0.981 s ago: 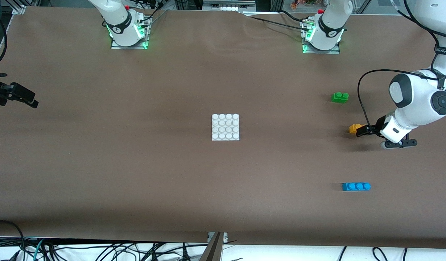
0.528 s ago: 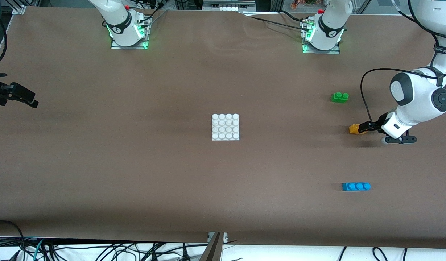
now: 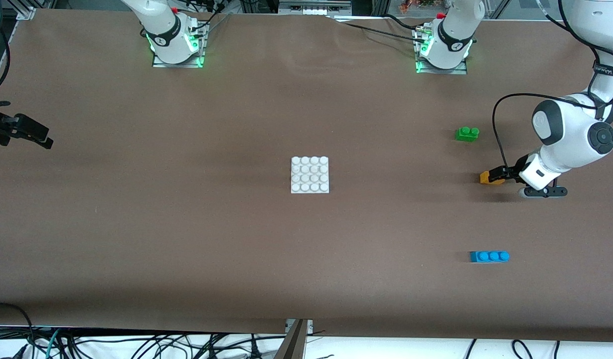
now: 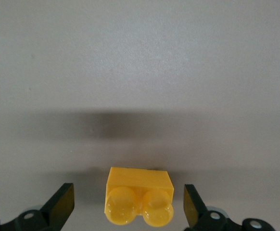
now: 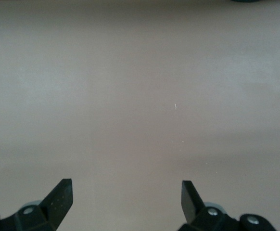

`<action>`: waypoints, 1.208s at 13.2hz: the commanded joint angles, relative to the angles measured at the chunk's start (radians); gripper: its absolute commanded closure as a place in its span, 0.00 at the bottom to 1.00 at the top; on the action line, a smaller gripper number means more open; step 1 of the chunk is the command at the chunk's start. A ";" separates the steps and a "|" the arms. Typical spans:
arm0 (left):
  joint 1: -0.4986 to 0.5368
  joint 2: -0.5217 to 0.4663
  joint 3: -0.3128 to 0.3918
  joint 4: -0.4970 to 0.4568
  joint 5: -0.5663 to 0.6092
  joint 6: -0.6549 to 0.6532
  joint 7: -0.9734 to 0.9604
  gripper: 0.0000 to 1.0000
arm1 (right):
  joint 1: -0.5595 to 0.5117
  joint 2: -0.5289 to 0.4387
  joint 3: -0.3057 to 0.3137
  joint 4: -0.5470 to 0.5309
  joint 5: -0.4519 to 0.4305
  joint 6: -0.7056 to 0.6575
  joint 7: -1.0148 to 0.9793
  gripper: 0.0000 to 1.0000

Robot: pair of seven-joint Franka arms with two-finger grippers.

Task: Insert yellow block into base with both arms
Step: 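Close the left gripper on the yellow brick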

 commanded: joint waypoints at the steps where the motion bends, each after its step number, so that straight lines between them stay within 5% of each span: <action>1: 0.001 0.014 -0.007 -0.010 -0.005 0.012 0.009 0.00 | 0.000 0.009 0.004 0.025 0.000 -0.015 -0.007 0.00; 9: 0.001 0.045 -0.007 -0.007 -0.006 0.034 0.019 0.01 | 0.002 0.009 0.004 0.025 0.000 -0.015 -0.007 0.00; 11: 0.003 0.045 -0.007 -0.007 -0.008 0.034 0.019 0.15 | 0.002 0.009 0.004 0.025 0.000 -0.015 -0.008 0.00; 13: 0.003 0.045 -0.005 -0.006 -0.008 0.031 0.015 0.53 | 0.002 0.009 0.004 0.025 0.000 -0.015 -0.010 0.00; 16: 0.003 0.036 -0.005 0.004 -0.008 0.011 0.009 0.80 | 0.002 0.009 0.004 0.025 0.000 -0.014 -0.010 0.00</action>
